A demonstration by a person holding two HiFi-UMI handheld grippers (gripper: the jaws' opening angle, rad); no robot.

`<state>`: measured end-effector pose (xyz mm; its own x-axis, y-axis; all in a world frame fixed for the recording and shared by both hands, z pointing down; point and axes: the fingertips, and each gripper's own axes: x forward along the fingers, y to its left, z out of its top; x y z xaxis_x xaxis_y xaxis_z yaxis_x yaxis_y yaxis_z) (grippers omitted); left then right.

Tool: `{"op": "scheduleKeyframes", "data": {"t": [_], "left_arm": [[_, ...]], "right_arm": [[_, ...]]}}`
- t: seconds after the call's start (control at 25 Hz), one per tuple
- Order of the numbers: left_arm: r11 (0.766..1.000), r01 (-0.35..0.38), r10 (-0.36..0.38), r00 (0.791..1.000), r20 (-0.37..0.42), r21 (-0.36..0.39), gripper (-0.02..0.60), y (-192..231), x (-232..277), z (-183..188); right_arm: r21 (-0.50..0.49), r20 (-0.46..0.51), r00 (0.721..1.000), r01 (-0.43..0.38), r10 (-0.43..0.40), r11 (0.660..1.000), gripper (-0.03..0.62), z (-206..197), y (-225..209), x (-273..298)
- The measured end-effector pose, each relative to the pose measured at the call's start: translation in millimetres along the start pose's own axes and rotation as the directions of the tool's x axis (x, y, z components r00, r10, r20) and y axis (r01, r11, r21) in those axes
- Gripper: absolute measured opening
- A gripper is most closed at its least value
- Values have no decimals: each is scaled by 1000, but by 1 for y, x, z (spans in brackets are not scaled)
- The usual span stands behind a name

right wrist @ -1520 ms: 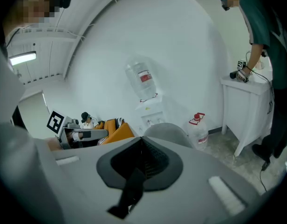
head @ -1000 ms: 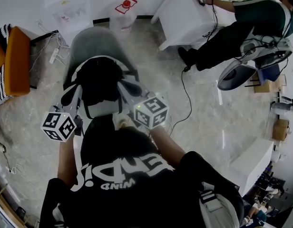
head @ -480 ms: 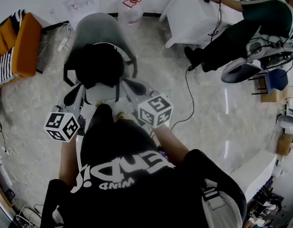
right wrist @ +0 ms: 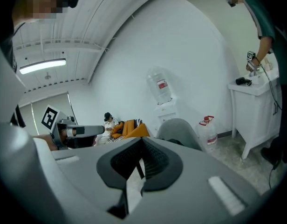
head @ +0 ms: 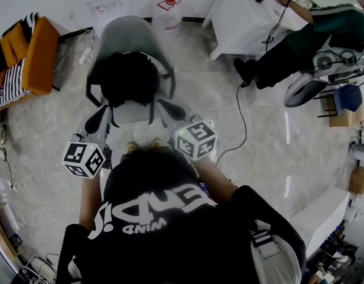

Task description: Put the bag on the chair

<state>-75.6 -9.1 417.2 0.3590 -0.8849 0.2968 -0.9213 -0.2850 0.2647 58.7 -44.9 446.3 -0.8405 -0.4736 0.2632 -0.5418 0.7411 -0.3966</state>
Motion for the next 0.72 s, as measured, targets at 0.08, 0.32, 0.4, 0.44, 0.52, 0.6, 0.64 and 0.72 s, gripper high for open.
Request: {"op": "scheduleKeyframes", "data": {"t": [0.08, 0.32, 0.4, 0.44, 0.52, 0.6, 0.64, 0.72], "left_arm": [[1000, 4, -4, 1000, 7, 12, 2, 2, -4, -3], [1000, 5, -6, 999, 40, 23, 2, 17, -10, -10], [1000, 6, -7, 999, 45, 22, 2, 21, -11, -13], [1000, 5, -6, 999, 43, 20, 2, 23, -11, -15], [1000, 5, -6, 999, 36, 19, 2, 26, -11, -19], [1000, 7, -7, 1000, 30, 23, 2, 29, -11, -23], [1000, 7, -8, 1000, 27, 24, 2, 30, -11, -25], [1000, 5, -5, 1000, 21, 20, 2, 32, -14, -29]], "right_arm": [[-10, 9, 1000, 24, -24, 1000, 0, -2, 3, 0], [-18, 48, 996, 79, -78, 997, 0, -5, 8, 6], [-10, 48, 994, 98, -97, 995, 0, -10, 7, 7], [-4, 47, 993, 107, -106, 994, 0, -13, 7, 7], [10, 46, 991, 123, -124, 992, 0, -18, 5, 7], [20, 45, 990, 134, -135, 991, 0, -22, 4, 8], [22, 45, 989, 137, -138, 990, 0, -25, 5, 8], [21, 42, 989, 143, -144, 990, 0, -30, 8, 8]]}}
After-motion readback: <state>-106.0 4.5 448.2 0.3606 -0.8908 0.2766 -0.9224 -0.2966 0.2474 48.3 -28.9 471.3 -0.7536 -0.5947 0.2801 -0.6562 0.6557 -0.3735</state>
